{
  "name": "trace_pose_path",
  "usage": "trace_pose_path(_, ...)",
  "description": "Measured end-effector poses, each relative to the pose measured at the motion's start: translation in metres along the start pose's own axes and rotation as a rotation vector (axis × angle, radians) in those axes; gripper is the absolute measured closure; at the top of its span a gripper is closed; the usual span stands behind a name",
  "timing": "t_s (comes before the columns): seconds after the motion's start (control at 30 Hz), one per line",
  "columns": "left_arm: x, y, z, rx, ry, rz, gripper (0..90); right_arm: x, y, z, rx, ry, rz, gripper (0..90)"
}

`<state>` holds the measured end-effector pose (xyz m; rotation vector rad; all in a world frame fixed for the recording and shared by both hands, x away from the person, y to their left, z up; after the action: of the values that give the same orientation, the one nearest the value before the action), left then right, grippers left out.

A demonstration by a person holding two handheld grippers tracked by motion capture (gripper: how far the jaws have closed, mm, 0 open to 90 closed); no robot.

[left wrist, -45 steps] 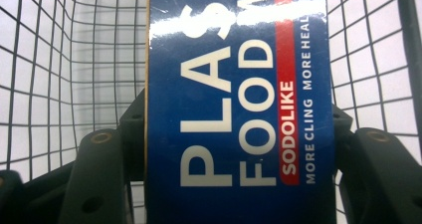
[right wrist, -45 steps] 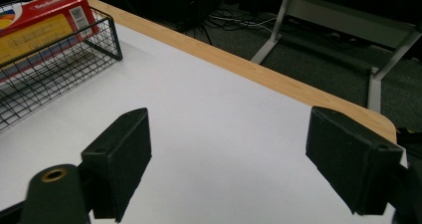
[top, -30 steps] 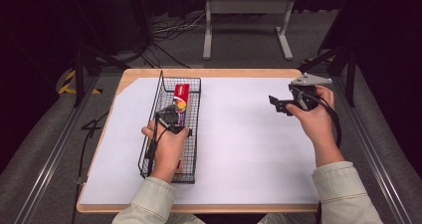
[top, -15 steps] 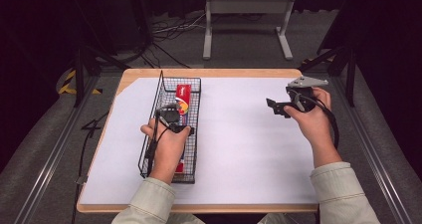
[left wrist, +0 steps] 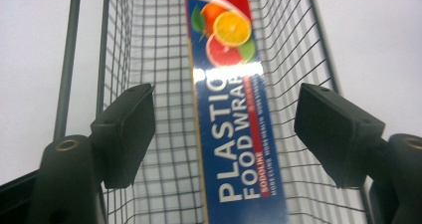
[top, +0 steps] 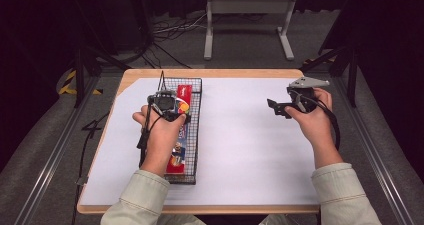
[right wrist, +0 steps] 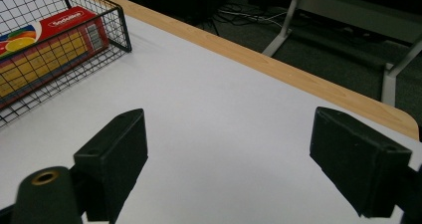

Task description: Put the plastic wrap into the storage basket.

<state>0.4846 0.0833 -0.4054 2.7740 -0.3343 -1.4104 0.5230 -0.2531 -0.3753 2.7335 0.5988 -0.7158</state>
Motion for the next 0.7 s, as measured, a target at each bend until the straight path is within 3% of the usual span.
trace_pose_path(0.17,-0.013,-0.001,-0.014,0.060,0.019,-0.007,24.6,0.001,0.001,0.001,-0.001,-0.003,-0.007,15.8)
trace_pose_path(0.3,-0.022,0.000,-0.024,0.087,0.008,0.062,23.2,0.000,0.001,0.001,-0.005,-0.001,-0.019,15.8)
trace_pose_path(0.4,-0.026,-0.005,-0.032,0.120,0.006,0.071,22.9,0.000,0.003,0.002,-0.002,0.000,-0.020,15.8)
trace_pose_path(0.5,-0.028,-0.005,-0.036,0.143,-0.003,0.107,22.8,-0.001,0.003,0.002,-0.004,0.001,-0.020,15.8)
trace_pose_path(0.7,-0.034,-0.009,-0.049,0.242,0.055,0.190,19.7,-0.001,0.004,0.004,-0.005,-0.003,-0.032,15.0)
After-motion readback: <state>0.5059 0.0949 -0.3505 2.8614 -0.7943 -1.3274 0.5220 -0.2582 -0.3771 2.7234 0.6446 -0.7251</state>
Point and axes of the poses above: each handheld gripper's, and its own axes: x roughly forward along the jaws, z roughly out of its underside, y roughly to its right, the point moved 9 cm from there along x, roughly forward along the jaws, and after that the axes turned 3 degrees about z, right-handed, at the moved point
